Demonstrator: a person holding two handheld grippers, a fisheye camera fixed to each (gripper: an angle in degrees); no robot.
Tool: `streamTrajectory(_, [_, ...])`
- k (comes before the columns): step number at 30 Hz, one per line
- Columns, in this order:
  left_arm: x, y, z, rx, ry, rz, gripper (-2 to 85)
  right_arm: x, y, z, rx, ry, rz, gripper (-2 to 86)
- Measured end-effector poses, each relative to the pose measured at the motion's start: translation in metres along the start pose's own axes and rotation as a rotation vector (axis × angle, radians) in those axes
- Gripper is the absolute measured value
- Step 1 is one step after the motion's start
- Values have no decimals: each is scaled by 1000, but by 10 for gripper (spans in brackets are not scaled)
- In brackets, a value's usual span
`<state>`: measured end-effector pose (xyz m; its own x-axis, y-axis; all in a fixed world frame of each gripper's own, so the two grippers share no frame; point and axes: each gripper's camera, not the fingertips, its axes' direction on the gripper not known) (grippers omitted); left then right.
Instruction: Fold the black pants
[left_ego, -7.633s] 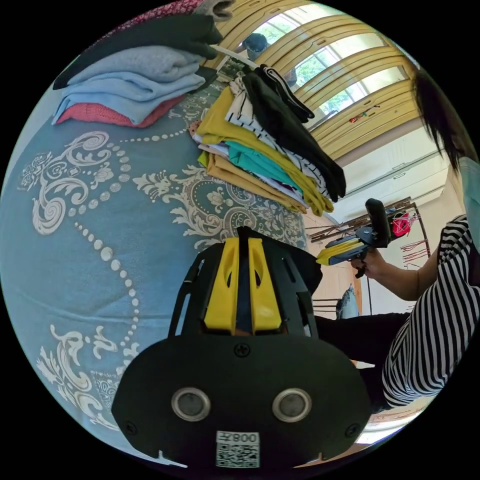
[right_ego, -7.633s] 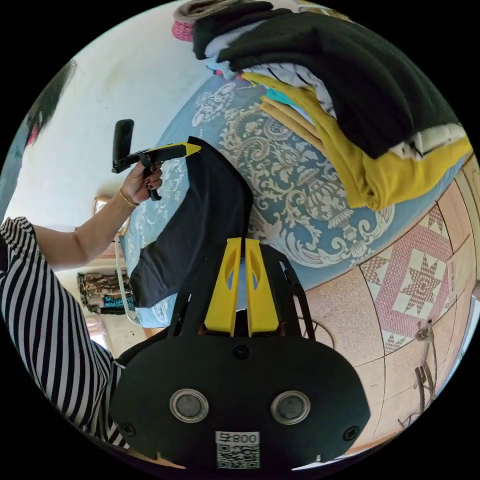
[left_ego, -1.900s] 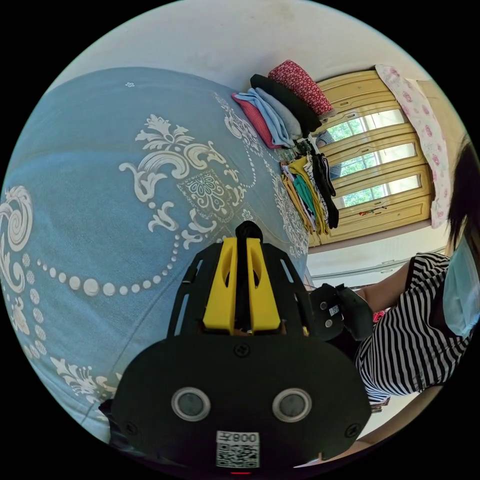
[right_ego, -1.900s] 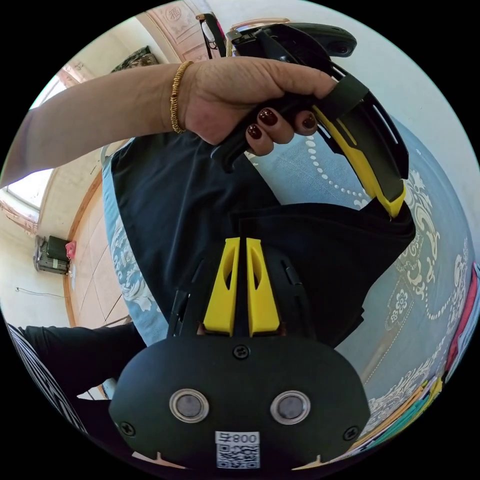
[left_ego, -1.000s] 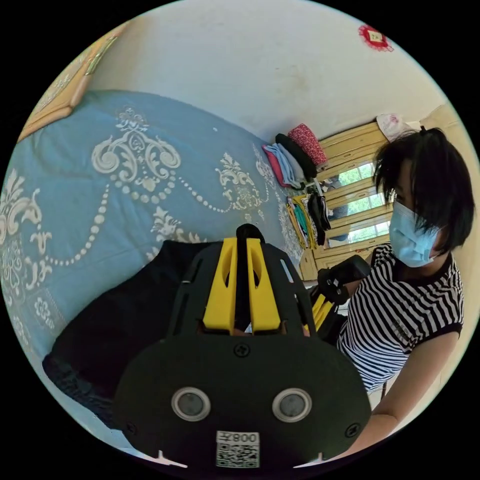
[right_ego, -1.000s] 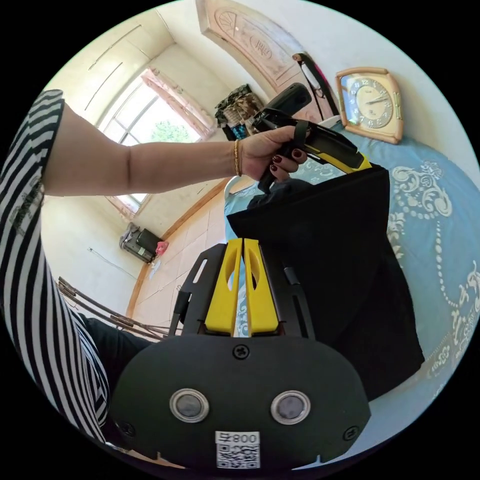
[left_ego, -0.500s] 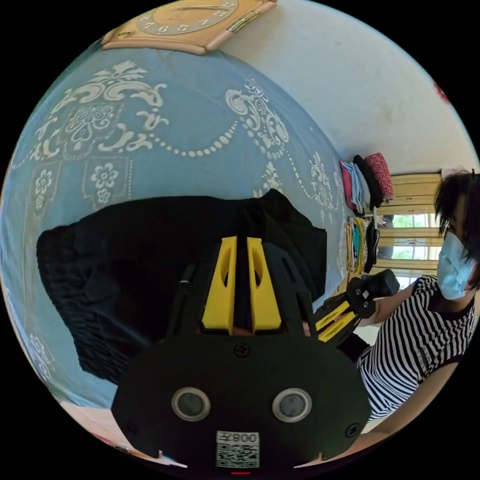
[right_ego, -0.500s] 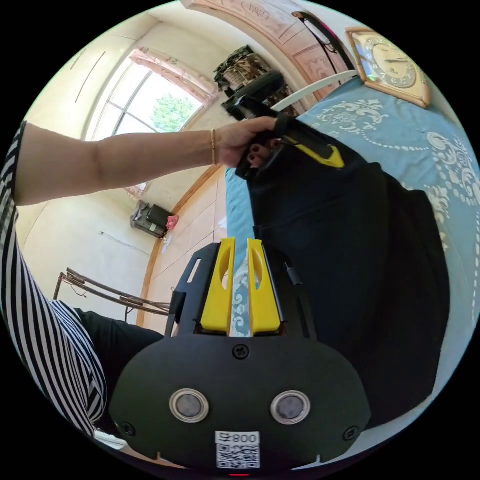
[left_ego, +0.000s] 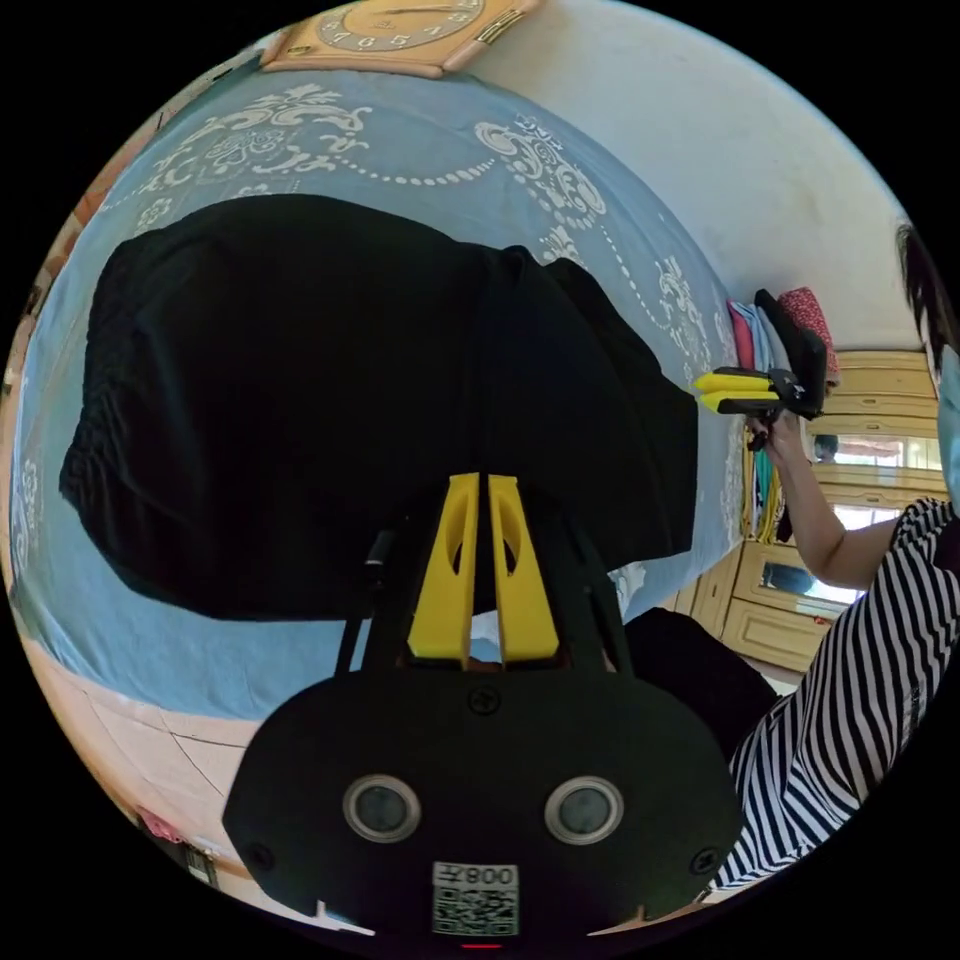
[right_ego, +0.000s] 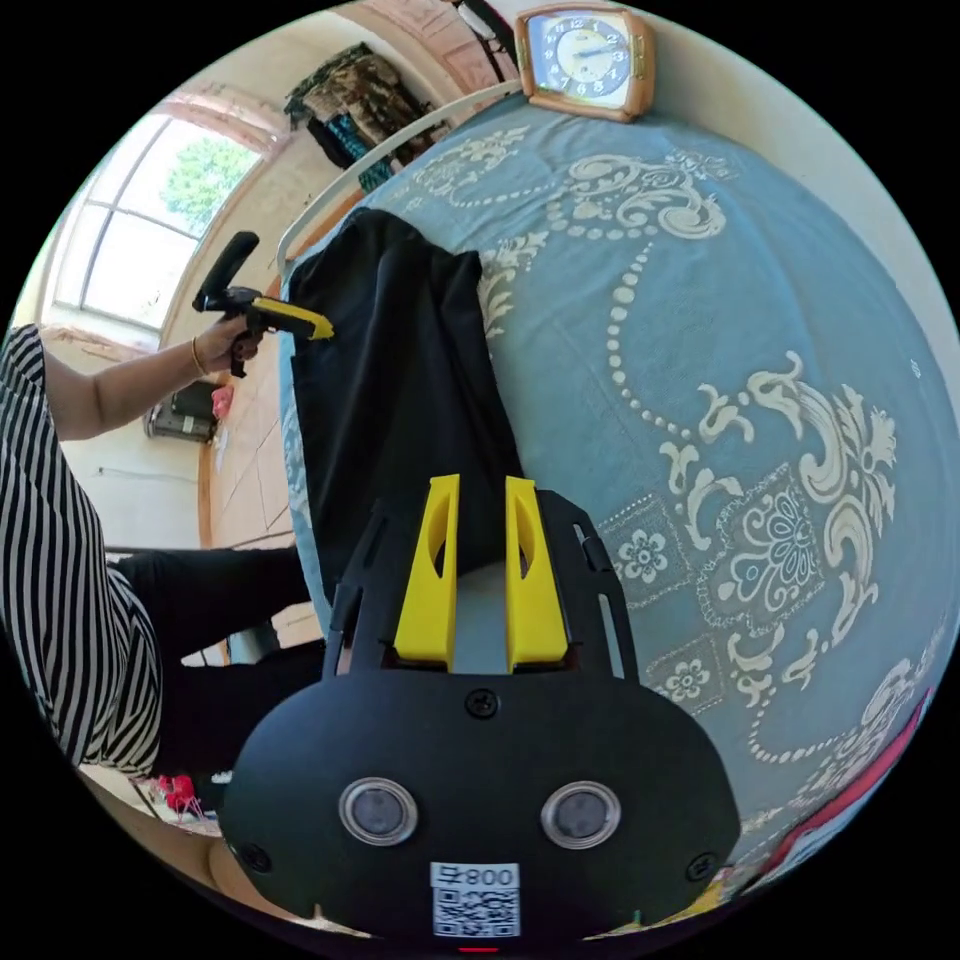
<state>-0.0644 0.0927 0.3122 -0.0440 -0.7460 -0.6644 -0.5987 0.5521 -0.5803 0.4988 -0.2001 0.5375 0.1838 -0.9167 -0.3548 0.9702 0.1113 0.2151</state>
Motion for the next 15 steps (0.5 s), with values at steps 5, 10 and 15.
streamTrajectory(5, [-1, 46, -30, 100, -5, -53, 37, 11, -19, 5, -132, -11, -86, 80])
streamTrajectory(10, [17, 120, 14, 30, 352, -190, 62, 27, -36, -13, -141, -51, -136, 81])
streamTrajectory(15, [23, 158, 71, 27, 632, -354, 76, 45, -52, -19, -190, -116, -162, 81])
